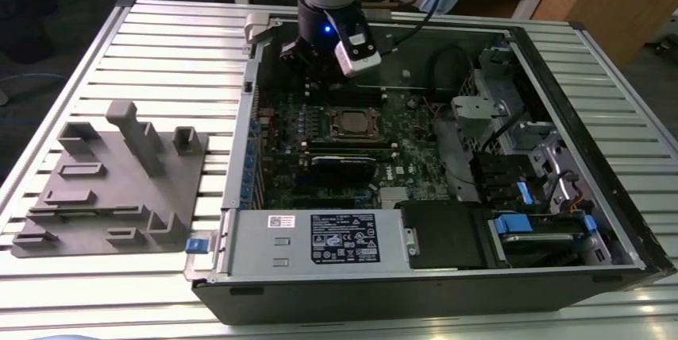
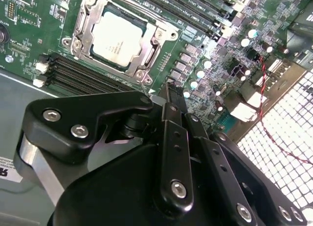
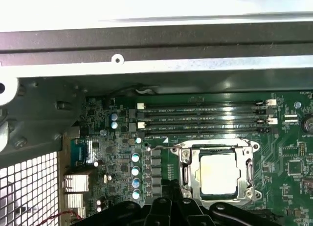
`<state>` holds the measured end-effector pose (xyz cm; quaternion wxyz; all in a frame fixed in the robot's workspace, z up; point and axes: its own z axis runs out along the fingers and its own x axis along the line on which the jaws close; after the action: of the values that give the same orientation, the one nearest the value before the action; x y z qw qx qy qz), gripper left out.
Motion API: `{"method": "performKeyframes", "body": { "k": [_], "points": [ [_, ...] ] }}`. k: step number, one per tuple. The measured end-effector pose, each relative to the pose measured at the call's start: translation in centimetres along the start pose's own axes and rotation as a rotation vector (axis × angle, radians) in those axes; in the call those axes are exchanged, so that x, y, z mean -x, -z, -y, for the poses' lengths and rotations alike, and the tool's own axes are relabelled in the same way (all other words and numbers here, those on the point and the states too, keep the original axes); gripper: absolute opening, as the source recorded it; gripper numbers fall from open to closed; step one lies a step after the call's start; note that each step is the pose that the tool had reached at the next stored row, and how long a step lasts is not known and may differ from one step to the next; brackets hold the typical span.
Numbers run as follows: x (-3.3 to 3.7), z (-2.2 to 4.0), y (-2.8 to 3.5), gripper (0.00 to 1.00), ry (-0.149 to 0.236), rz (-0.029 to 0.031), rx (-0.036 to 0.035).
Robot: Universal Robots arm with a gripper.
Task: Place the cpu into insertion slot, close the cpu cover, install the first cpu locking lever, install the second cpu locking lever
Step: 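Install the first cpu locking lever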
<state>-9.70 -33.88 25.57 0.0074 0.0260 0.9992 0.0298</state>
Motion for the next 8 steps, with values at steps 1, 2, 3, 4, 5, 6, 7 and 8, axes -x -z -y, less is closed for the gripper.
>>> {"method": "performKeyframes", "body": {
  "k": [1, 2, 3, 4, 5, 6, 7, 8],
  "points": [
    [0.0, 0.0, 0.0, 0.11, 0.0, 0.0, 0.0002],
    [-0.06, 0.01, 0.0, 0.11, 0.0, -0.0001, 0.0003],
    [-0.25, 0.02, 0.0, 0.11, 0.0, 0.0, 0.0002],
    [-0.48, 0.03, 0.0, 0.11, 0.0, 0.0, 0.0001],
    [-0.73, 0.04, -0.01, 0.11, 0.0, 0.0, 0.0002],
    [-0.95, 0.05, -0.01, 0.11, 0.0, 0.0001, 0.0002],
    [-1.14, 0.06, -0.02, 0.11, 0.0, 0.0, 0.0001],
    [-1.31, 0.07, -0.02, 0.11, 0.0, 0.0, 0.0001]
  ]
}}
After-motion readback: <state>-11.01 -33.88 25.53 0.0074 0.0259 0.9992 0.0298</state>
